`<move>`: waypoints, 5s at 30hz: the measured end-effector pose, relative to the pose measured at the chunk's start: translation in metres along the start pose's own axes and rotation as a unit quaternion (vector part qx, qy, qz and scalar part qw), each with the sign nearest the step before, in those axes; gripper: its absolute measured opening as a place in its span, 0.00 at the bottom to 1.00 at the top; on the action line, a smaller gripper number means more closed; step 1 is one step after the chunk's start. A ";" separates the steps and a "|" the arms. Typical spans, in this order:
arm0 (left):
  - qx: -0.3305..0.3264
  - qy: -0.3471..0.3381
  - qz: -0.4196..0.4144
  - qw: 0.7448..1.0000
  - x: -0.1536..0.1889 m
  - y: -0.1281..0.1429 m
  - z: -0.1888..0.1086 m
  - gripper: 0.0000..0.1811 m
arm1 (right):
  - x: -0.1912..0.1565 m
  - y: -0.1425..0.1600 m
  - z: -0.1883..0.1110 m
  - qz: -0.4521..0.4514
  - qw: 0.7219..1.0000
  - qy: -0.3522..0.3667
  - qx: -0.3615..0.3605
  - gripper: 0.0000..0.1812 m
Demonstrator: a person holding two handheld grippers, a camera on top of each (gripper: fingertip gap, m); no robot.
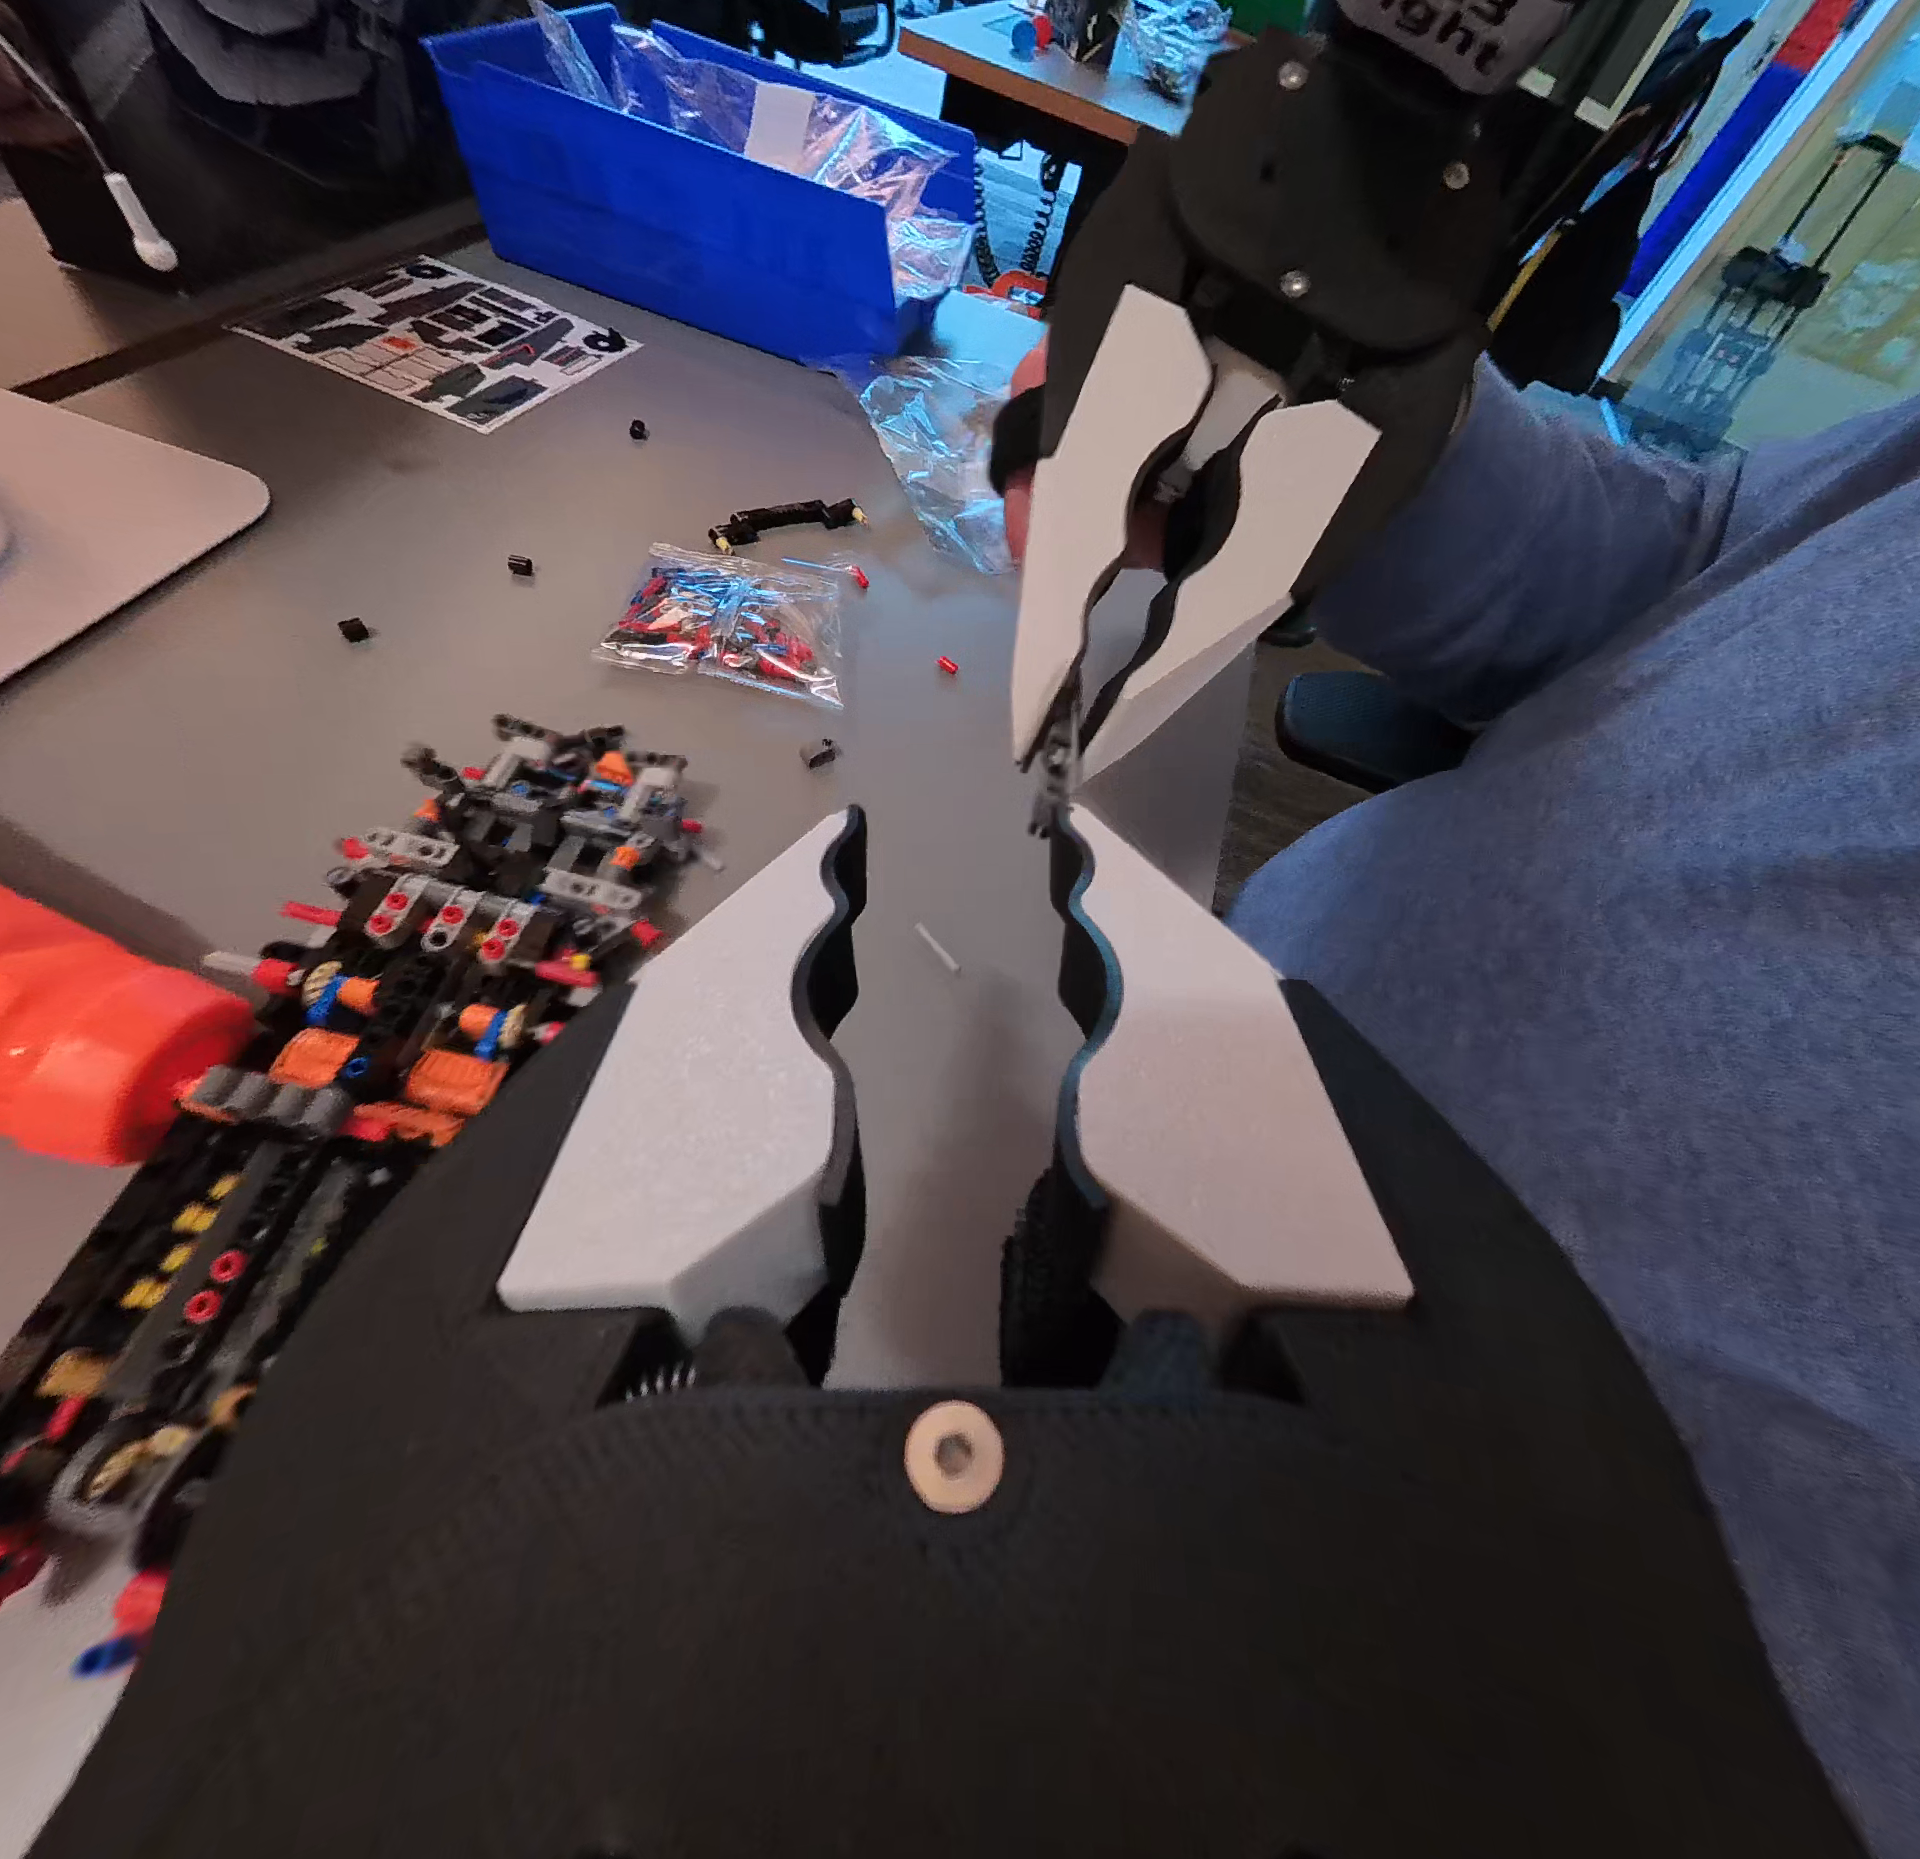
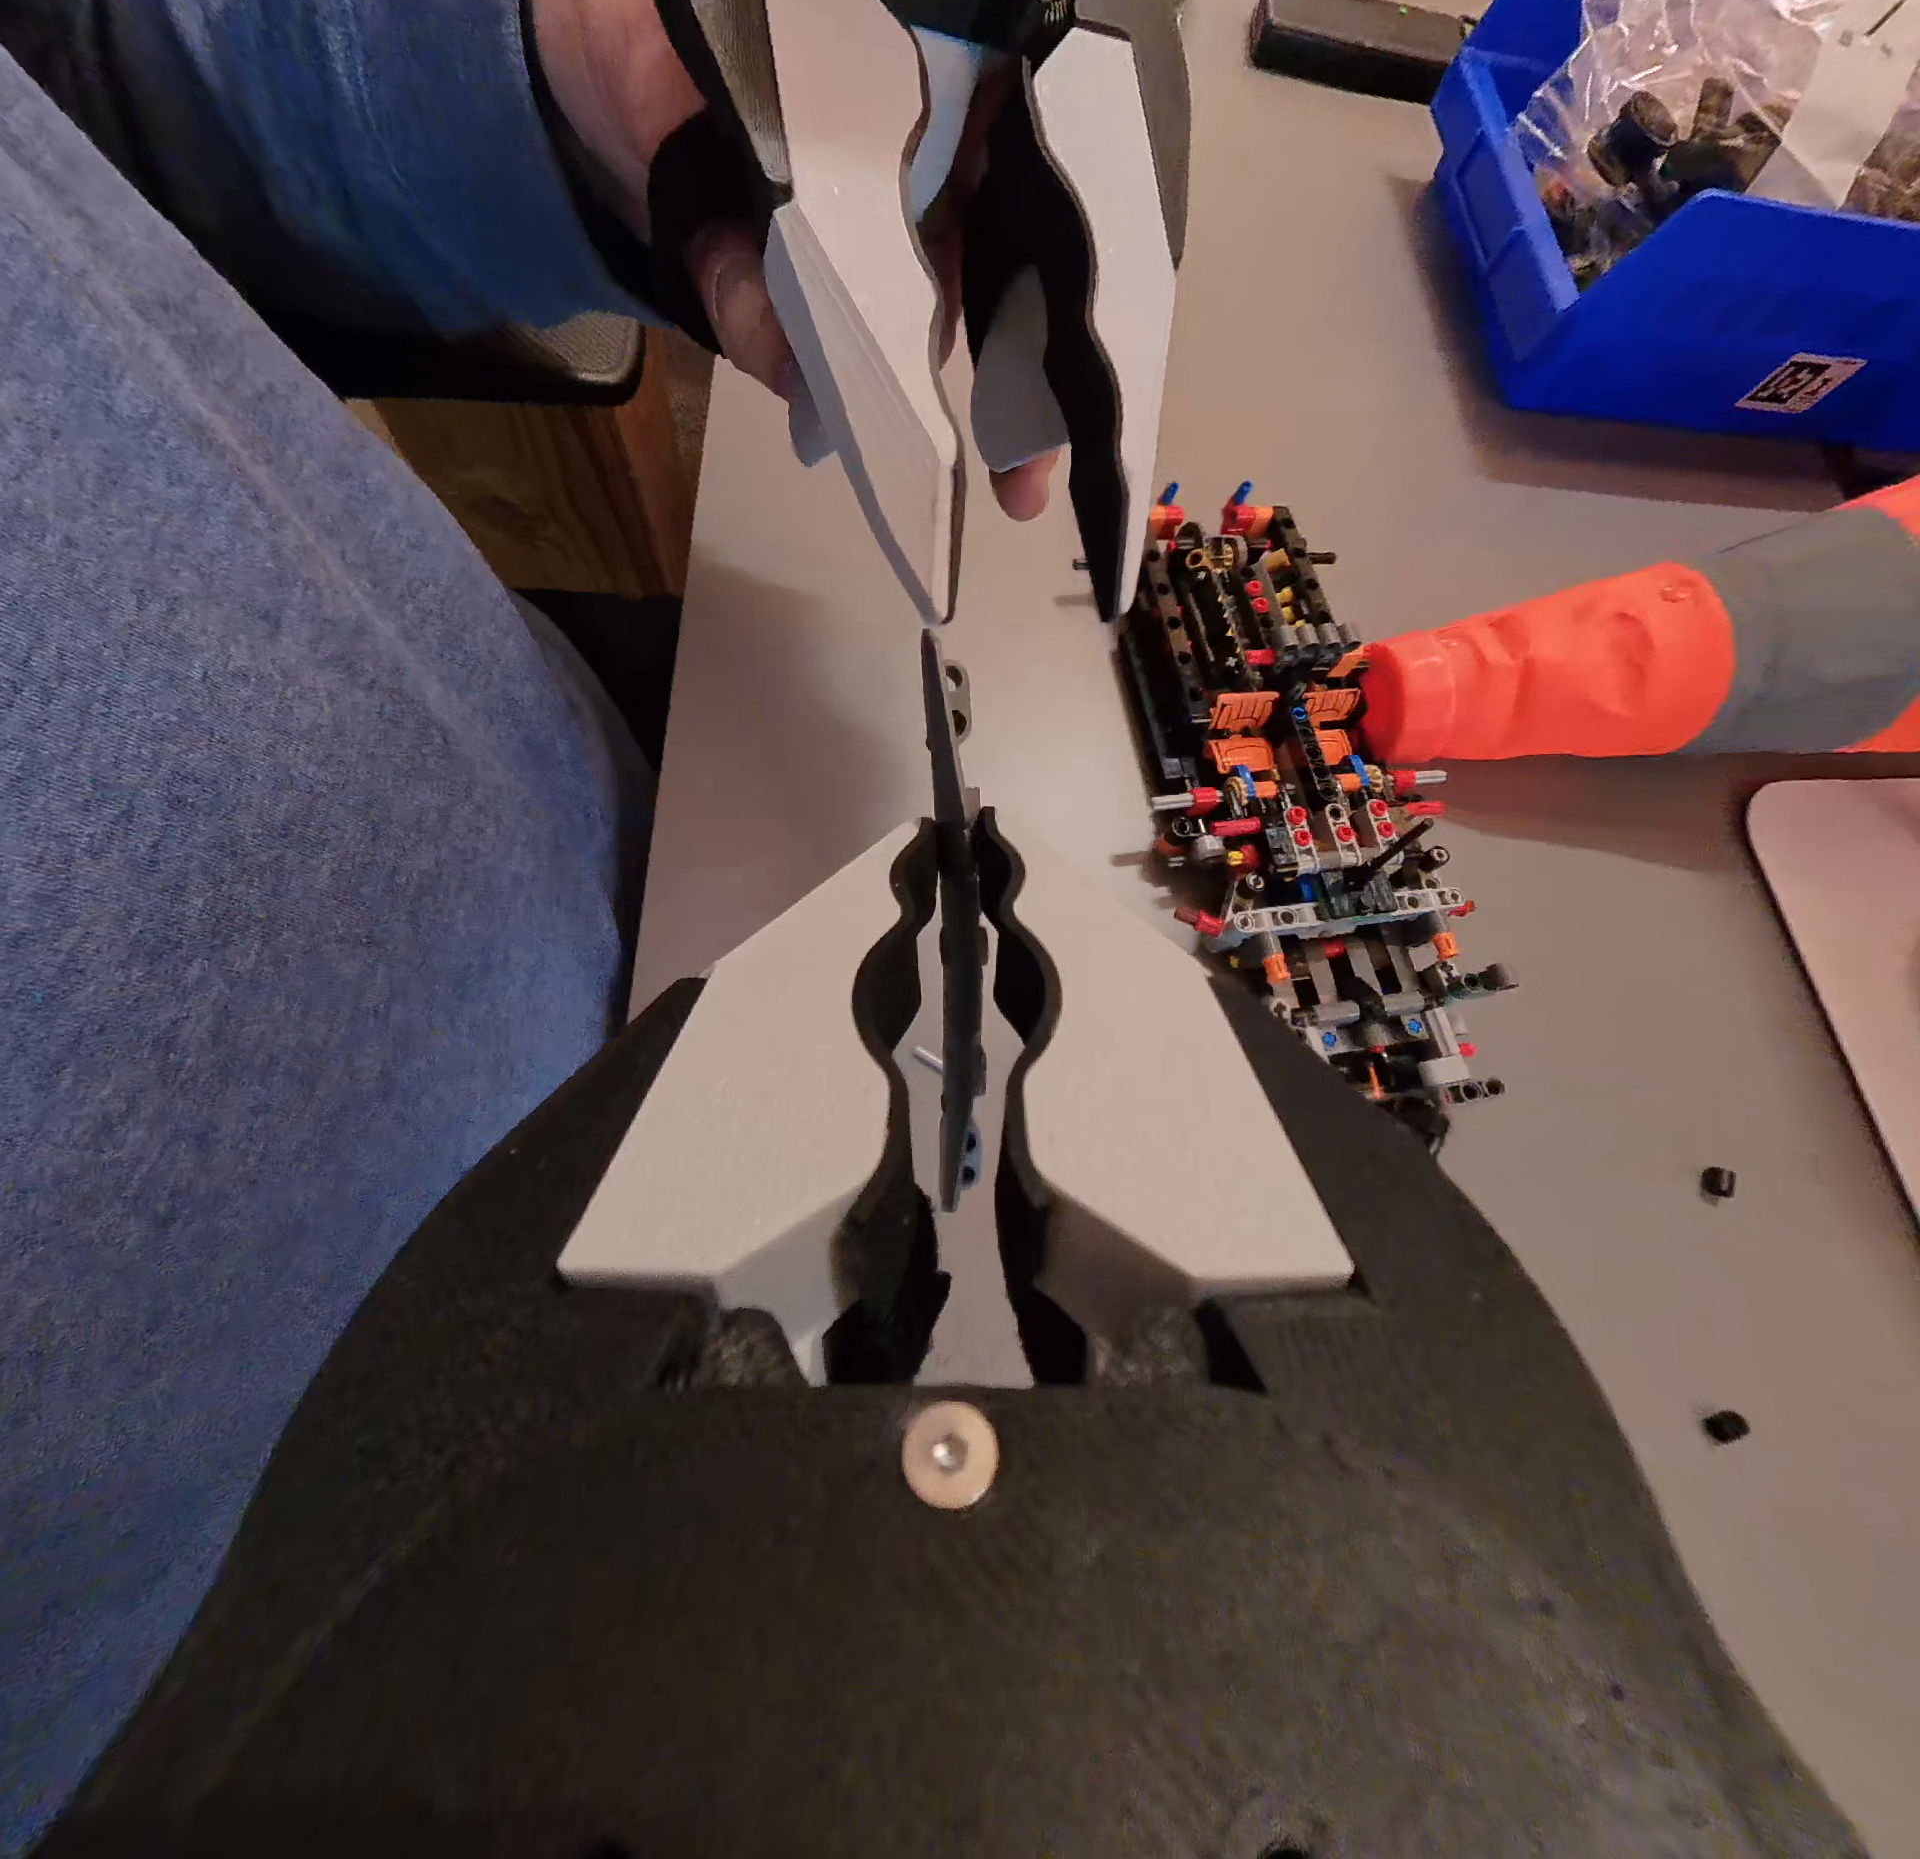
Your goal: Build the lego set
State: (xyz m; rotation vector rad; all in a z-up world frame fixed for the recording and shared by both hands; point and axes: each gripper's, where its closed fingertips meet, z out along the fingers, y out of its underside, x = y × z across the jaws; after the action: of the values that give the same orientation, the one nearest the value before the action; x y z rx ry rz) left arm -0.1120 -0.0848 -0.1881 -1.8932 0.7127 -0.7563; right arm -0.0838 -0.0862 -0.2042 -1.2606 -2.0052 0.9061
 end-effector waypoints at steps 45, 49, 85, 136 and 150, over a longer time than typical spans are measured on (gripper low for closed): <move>-0.236 -0.178 0.151 0.943 -0.102 0.132 -0.015 0.50 | -0.036 0.057 -0.011 0.061 0.998 0.006 0.027 0.03; -0.235 -0.172 0.155 0.944 -0.102 0.131 -0.013 0.49 | -0.035 0.062 -0.008 0.066 0.997 -0.004 0.028 0.03; -0.257 -0.192 0.139 0.937 -0.235 0.101 -0.012 0.49 | -0.009 0.078 0.004 0.116 0.992 -0.022 0.042 0.02; -0.024 0.116 -0.034 0.992 -0.051 -0.014 0.071 0.03 | 0.105 0.001 -0.048 0.047 0.964 0.182 0.187 0.14; -0.104 0.199 -0.083 0.971 -0.053 -0.020 0.063 0.03 | 0.110 -0.002 -0.026 -0.295 0.900 0.311 -0.078 0.27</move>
State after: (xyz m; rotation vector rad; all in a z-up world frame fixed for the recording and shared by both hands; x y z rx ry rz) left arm -0.0956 -0.0033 -0.2031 -2.0293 0.9175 -1.2310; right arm -0.1058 0.0202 -0.1737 -0.7838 -1.7700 0.0282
